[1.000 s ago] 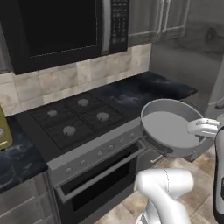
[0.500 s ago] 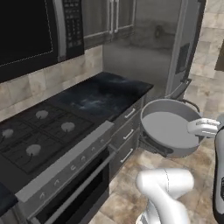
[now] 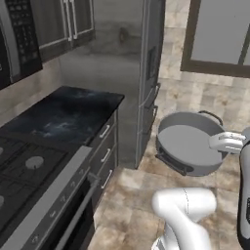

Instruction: Move the pot and pan from the stove into the sink.

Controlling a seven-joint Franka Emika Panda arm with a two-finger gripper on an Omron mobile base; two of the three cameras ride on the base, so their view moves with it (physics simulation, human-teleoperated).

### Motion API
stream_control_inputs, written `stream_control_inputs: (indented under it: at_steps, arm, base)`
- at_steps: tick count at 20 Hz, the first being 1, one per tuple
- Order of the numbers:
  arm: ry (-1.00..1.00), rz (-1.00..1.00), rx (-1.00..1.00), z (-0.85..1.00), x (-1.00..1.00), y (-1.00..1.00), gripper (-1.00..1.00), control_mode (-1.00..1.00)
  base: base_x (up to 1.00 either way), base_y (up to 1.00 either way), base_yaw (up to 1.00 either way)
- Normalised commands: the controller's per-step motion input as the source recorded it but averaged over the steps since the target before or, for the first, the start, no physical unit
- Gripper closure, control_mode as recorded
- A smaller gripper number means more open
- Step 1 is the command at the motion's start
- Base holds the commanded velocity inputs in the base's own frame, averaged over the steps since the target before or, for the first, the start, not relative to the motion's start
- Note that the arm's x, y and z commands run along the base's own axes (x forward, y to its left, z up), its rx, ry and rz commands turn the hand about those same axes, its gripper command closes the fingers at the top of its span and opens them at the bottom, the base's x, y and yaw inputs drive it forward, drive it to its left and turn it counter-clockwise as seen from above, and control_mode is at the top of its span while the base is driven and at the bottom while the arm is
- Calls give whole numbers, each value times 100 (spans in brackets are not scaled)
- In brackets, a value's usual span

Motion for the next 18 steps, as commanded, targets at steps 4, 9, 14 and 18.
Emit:
stream_control_inputs:
  at_steps: [4, 9, 14, 18]
  arm:
    - [0, 0, 0, 0, 0, 0, 100, 100]
    - [0, 0, 0, 0, 0, 0, 100, 100]
    - [0, 0, 0, 0, 0, 0, 100, 100]
    - [0, 0, 0, 0, 0, 0, 100, 100]
  base:
    - [0, -11, -50]
    - [0, -11, -50]
    - [0, -8, -50]
    - [0, -5, -50]
